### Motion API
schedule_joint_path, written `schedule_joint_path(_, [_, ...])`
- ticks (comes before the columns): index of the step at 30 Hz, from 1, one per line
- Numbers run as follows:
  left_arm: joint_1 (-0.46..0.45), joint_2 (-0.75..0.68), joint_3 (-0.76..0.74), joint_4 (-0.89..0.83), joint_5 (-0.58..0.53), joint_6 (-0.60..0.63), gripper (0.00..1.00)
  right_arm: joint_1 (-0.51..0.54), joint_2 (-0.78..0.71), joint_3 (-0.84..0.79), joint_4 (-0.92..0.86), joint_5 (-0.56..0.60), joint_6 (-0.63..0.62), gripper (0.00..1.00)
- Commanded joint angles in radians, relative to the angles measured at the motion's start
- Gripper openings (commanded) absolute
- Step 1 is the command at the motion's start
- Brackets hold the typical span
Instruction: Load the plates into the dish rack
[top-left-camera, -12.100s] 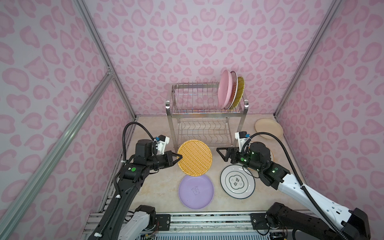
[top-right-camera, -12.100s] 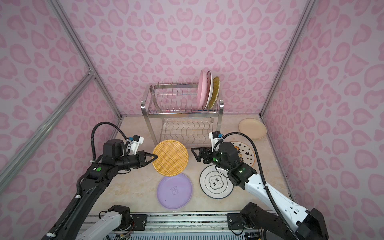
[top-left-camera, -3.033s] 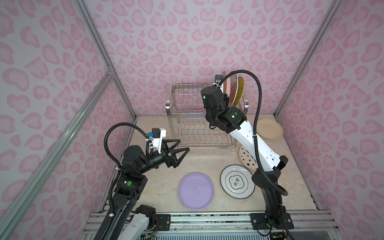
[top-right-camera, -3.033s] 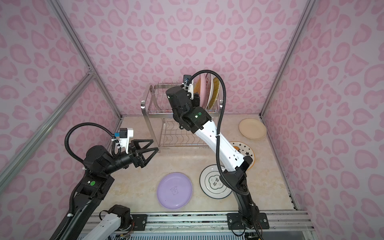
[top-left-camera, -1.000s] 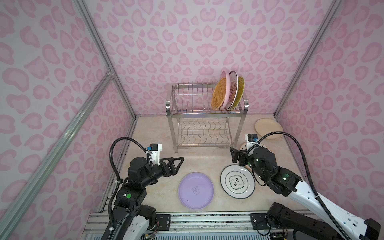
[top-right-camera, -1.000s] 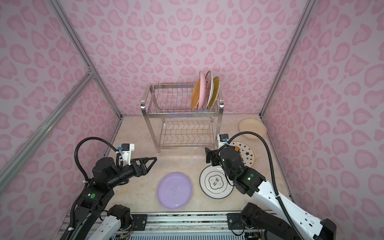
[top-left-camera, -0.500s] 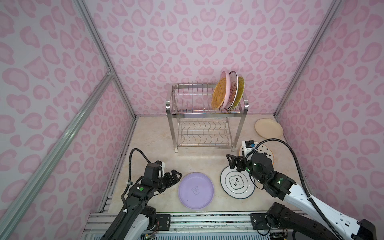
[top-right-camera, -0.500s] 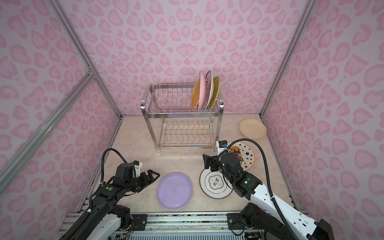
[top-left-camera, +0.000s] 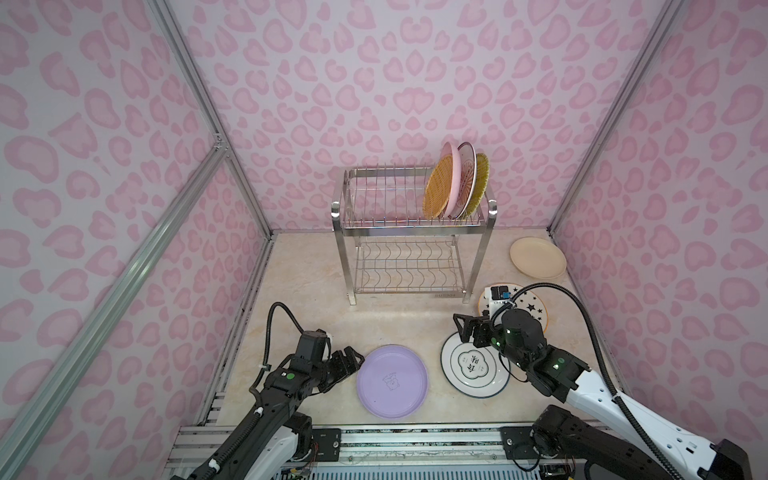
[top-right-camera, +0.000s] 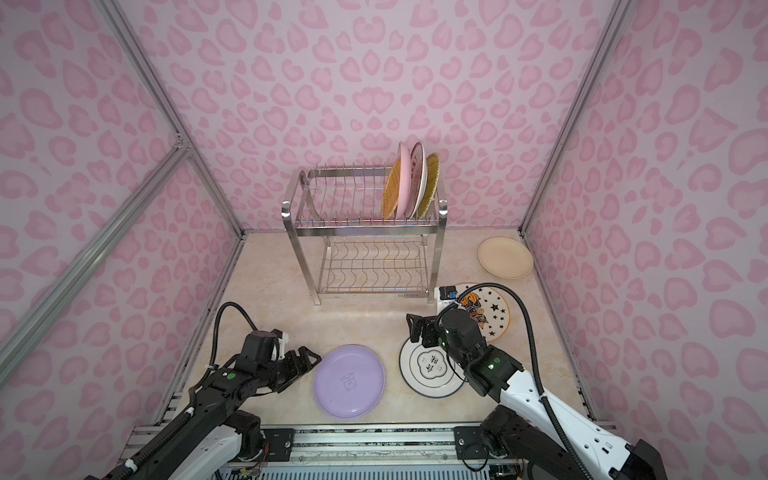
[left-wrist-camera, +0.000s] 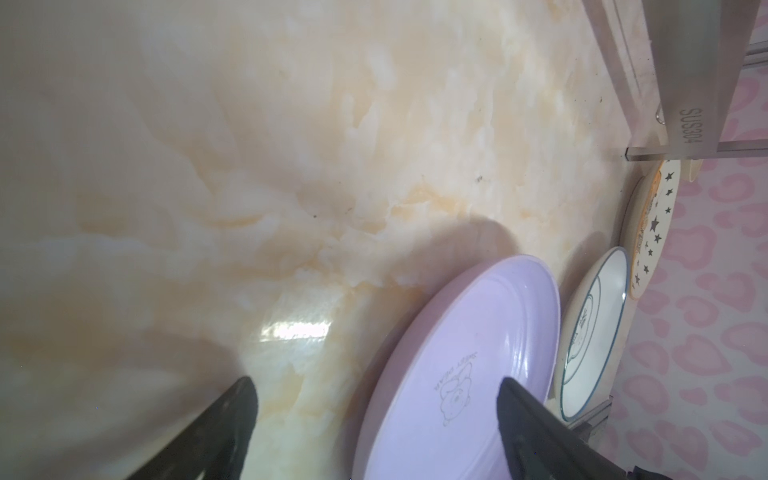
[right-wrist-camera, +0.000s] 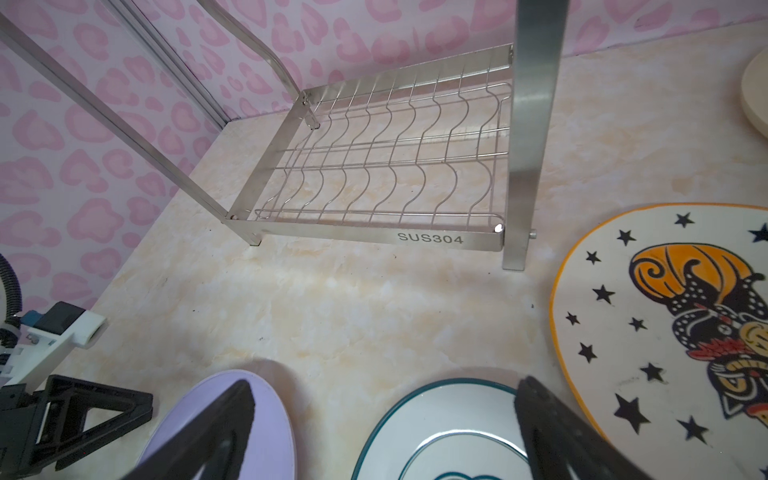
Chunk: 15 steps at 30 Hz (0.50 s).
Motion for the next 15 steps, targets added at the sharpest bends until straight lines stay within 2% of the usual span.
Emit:
schedule_joint_path(1, [-0.014, -0.048, 0.072, 0.004, 0.000, 0.030, 0.92, -0.002, -0.007, 0.006, 0.003, -0.007, 0.009, 0.97])
schedule_joint_path(4, [-0.021, -0.124, 0.229, -0.049, -0.037, 0.070, 0.91, -0.005, -0.006, 0.008, 0.006, -0.013, 0.012, 0.97])
schedule_joint_path(7, [-0.032, -0.110, 0.435, -0.061, -0.055, 0.131, 0.90, -0.007, 0.006, 0.013, 0.018, -0.029, 0.019, 0.97])
schedule_joint_path(10, [-0.091, 0.018, 0.677, -0.068, -0.066, 0.212, 0.85, -0.009, 0.020, 0.020, 0.038, -0.050, 0.025, 0.97])
schedule_joint_path(15, [-0.239, 0.321, 1.102, -0.121, -0.189, 0.365, 0.80, -0.011, 0.043, 0.043, 0.062, -0.081, 0.033, 0.97])
